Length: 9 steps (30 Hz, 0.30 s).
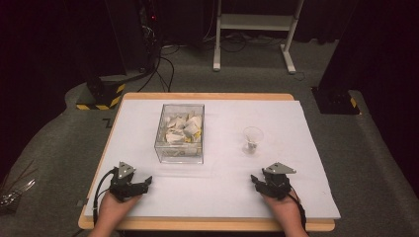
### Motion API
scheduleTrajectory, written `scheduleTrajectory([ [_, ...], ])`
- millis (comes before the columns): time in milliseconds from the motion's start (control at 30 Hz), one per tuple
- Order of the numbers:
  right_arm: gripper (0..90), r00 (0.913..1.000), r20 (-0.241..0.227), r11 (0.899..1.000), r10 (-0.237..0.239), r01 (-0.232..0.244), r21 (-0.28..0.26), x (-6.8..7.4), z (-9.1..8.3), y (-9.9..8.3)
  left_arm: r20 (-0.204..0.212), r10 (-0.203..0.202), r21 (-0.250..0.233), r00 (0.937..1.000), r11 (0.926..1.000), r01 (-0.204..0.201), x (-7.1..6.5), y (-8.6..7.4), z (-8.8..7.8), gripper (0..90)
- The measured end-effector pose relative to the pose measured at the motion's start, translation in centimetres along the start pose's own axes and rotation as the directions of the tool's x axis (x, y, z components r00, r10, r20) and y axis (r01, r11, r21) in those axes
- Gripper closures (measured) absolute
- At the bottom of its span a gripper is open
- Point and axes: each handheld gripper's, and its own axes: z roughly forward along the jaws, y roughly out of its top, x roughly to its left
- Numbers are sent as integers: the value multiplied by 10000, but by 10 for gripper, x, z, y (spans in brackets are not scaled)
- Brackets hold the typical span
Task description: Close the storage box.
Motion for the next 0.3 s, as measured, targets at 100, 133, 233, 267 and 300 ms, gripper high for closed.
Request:
scheduleTrajectory([
  [100,451,10000,13,10000,3,-3,19,0,0,0,13,-13,-13,10000,10000,13,0,0,0,200],
  [133,437,10000,46,10000,18,-18,21,0,0,0,18,-18,-12,10000,10000,18,0,0,0,200],
  [233,411,9998,165,10000,84,-85,46,0,1,0,33,-33,-22,10000,10000,33,0,0,0,200],
  [267,406,9998,197,9999,93,-94,51,0,1,0,41,-39,-27,10000,10000,39,1,0,0,200],
  [300,402,9997,208,9999,105,-106,45,0,1,0,56,-59,-30,10000,10000,59,1,0,0,199],
])
